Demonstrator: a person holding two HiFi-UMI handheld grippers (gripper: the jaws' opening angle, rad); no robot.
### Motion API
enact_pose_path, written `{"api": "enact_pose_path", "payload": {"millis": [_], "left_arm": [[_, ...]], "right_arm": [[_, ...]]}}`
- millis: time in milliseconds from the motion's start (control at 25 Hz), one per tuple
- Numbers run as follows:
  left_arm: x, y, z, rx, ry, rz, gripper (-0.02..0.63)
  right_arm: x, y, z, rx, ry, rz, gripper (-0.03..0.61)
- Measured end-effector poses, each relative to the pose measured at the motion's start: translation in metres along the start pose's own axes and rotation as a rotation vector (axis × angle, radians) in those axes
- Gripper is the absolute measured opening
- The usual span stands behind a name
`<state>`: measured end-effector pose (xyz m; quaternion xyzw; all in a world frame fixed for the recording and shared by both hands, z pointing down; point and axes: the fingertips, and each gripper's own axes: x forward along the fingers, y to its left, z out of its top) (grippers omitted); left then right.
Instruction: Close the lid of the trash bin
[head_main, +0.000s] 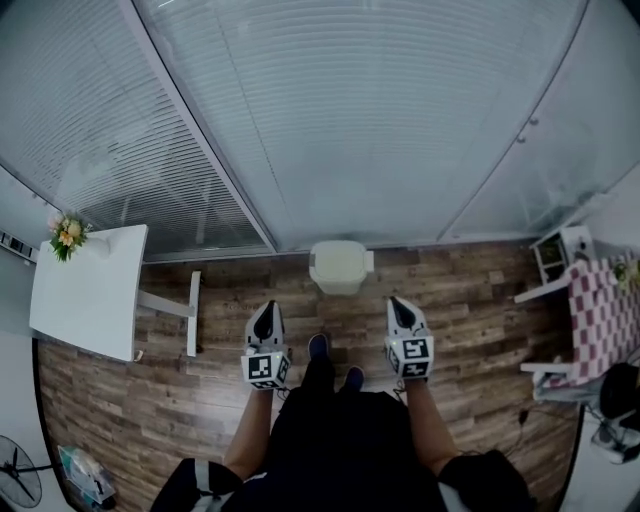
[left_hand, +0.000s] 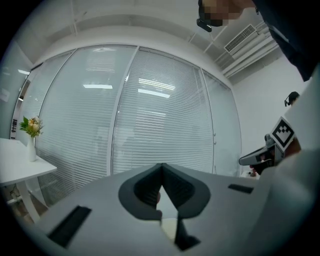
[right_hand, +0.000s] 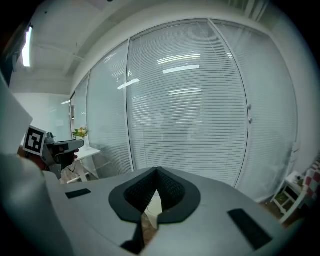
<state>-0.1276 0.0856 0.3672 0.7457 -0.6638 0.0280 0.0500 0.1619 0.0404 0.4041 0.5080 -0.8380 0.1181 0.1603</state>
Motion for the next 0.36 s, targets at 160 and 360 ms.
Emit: {"api": "enact_pose_path", "payload": {"millis": [160,360], "left_arm": [[0.0,-0.003,0.004,0.006,-0.011,-0.008,0.006],[0.002,-0.008,0.007,0.01,-0.019,-0.005,0.006]], "right_arm": [[0.001,0.003,0.015,0.024,-0.029,0.01,0.003],[0.0,-0.004,0.02,0.0,-0.048,-0.001,0.003]]}}
